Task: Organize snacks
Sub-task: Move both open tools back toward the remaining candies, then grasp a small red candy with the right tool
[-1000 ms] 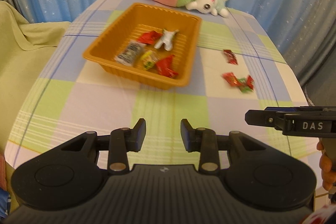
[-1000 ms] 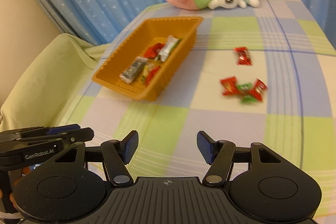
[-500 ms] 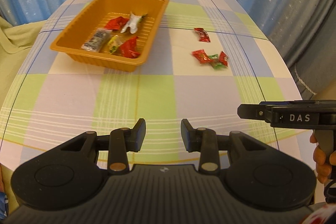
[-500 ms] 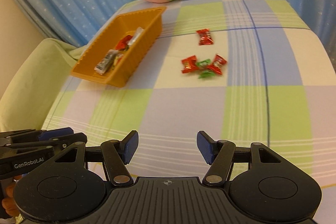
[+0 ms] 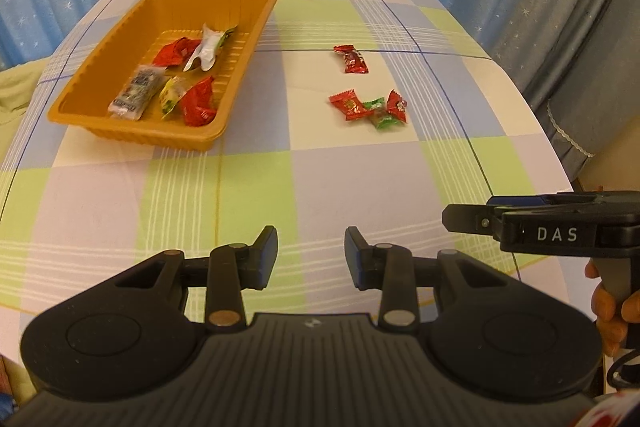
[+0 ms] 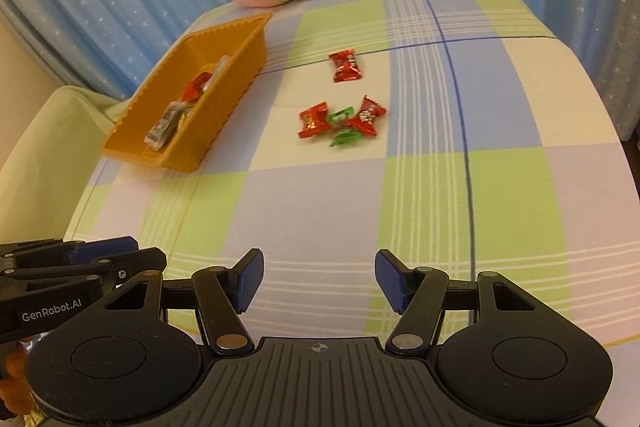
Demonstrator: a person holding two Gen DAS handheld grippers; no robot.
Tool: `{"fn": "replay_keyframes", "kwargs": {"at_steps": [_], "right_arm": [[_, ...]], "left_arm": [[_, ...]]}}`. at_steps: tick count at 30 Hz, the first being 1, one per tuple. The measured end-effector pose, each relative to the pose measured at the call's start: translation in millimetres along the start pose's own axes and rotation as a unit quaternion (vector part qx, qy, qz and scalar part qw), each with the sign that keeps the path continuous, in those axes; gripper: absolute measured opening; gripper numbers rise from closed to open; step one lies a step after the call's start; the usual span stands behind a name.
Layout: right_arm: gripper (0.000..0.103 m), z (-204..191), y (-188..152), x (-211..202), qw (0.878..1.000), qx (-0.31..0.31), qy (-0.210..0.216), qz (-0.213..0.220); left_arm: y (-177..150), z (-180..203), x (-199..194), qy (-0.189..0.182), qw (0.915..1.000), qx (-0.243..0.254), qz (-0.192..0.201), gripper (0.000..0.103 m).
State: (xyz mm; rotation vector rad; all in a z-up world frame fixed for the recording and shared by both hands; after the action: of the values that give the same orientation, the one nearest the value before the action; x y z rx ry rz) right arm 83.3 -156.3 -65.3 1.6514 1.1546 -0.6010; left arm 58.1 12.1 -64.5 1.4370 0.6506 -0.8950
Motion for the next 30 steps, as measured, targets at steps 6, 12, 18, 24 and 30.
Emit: {"fn": "replay_keyframes", "kwargs": {"at_steps": [6,12,18,24,30], "right_arm": [[0.062,4,7,3,1.0,0.005,-0.009,0.007],[0.062,8,17,9,1.0,0.015,-0.017,0.013],[0.062,12,28,13,0.999,0.022,-0.025,0.021],[0.062,13,39,21,0.999,0.024,-0.028,0.027],[0.062,16,50,32,0.999,0.028,-0.029,0.035]], "left_arm": [[13,4,9,-0.006,1.0,0.006,0.004,0.033],[25,5,20,-0.011,0.9999,0.012,0.002,0.033],[38,8,31,-0.014,0.9998,0.017,0.004,0.033],[51,9,40,-0.014,0.9996,0.022,0.009,0.033],[62,9,51,-0.012,0.9996,0.023,0.011,0.033]]}}
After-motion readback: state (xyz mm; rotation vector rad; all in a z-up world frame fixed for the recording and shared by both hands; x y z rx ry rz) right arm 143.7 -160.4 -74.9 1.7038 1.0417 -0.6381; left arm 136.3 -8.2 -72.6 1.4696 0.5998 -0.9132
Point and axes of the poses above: each gripper's, at about its wrist camera, not at the fingertips, and x roughly the way its jaws point, z to its right, y to its top, the point moved 3 cm from there along x, roughly the way its jaws point, and after that the axes turned 2 degrees about x, right-handed, at the moved point
